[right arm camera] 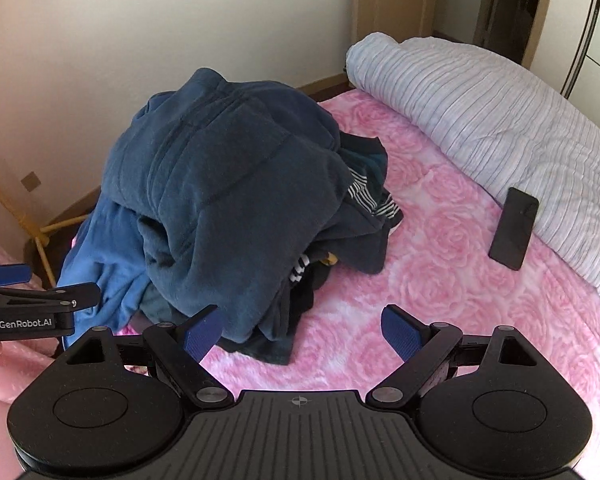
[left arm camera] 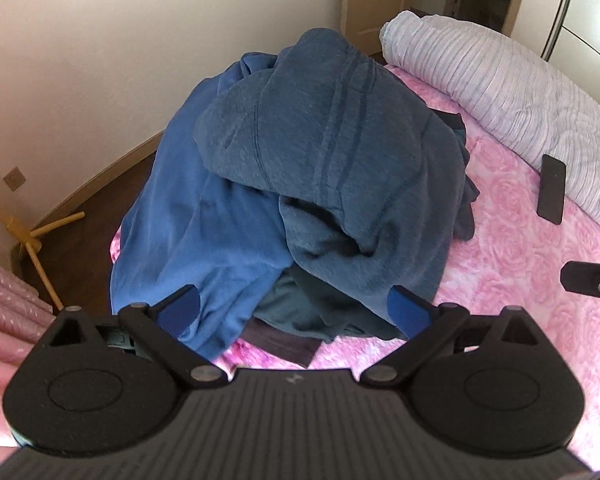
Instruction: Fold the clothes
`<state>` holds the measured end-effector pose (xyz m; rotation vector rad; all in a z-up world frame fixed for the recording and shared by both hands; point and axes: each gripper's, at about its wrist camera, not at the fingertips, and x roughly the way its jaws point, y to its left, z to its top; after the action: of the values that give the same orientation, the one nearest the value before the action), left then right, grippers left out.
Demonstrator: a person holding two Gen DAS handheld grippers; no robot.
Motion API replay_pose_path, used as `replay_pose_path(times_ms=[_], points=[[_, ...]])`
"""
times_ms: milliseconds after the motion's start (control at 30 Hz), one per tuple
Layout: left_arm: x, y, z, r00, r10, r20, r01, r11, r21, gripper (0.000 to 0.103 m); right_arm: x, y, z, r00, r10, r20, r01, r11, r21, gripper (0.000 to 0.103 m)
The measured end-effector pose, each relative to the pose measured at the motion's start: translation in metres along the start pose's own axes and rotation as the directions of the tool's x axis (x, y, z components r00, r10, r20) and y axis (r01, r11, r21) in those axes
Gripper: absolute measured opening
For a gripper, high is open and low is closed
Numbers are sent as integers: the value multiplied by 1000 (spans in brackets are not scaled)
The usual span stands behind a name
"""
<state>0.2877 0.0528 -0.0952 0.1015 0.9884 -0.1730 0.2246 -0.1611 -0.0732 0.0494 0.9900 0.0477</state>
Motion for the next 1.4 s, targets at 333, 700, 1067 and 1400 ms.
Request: replay_pose_path(times_ms=[333, 700, 1067, 1400], points=[[-6, 17, 18, 999, -18, 40, 17, 1000, 19, 99, 2, -2, -2, 999, 35, 6, -35, 999, 0, 89], [42, 24, 79, 982, -179, 59, 154, 942, 299, 99, 49, -3, 13, 986, 161, 36, -159, 986, -56, 89], [134, 30, 134, 923, -384, -29, 359, 831, 425, 82, 167, -41, 73, 984, 169, 63, -177, 972, 154, 89], [117, 37, 128, 895, -445, 43, 385, 816, 432, 19, 197, -70, 76, 961, 253, 110, -276, 885, 376, 12]])
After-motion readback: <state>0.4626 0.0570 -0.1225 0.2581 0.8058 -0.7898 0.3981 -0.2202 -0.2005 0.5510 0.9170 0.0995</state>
